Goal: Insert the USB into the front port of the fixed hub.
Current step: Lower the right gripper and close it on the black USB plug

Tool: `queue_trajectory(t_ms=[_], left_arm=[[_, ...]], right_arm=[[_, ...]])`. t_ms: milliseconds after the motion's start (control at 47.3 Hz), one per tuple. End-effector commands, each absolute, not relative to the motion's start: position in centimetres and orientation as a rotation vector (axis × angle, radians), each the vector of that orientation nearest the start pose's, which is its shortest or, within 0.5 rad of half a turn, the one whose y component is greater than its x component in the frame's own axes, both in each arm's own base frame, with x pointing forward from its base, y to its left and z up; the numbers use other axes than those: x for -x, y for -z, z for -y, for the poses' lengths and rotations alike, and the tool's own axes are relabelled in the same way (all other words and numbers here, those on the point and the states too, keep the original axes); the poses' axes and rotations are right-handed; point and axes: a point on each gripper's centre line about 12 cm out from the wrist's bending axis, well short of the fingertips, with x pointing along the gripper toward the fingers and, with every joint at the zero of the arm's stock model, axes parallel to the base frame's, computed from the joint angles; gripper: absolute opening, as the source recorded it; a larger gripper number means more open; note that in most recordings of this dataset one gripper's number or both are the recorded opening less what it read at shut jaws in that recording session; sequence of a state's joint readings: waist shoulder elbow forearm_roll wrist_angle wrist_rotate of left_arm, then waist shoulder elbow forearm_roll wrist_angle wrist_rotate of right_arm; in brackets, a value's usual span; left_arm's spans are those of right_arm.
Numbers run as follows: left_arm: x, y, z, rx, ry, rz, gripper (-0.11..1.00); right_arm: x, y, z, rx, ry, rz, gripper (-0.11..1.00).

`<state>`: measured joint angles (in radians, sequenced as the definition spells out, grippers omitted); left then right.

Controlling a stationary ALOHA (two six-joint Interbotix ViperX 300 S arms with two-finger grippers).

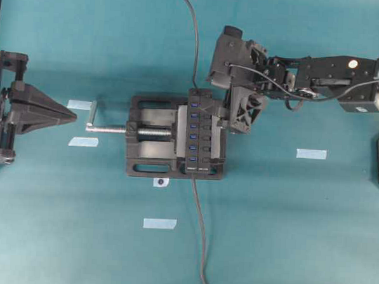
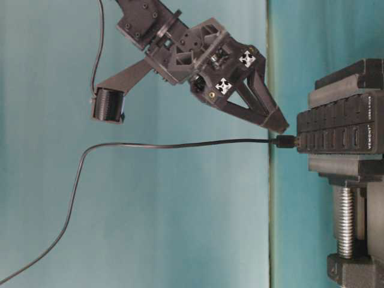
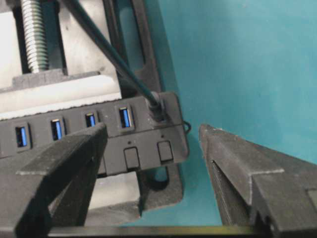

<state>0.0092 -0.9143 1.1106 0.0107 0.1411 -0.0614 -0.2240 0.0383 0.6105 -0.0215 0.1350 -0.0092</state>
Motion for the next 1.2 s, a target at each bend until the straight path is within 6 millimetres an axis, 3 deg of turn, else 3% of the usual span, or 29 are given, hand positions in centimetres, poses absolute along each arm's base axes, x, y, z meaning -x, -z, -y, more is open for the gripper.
queue_trajectory(t_ms=[0, 1184], left_arm=[[-20.6, -26.4, -0.2, 0.050, -0.020, -0.323, 0.00], [-19.9, -26.5, -0.2, 0.052, -0.020, -0.303, 0.00]], right_arm=[[-39.1, -17.3, 9.2, -0.048, 0.210, -0.726, 0.78], [-40.3, -16.8, 9.9, -0.048, 0.219, -0.711, 0.73]])
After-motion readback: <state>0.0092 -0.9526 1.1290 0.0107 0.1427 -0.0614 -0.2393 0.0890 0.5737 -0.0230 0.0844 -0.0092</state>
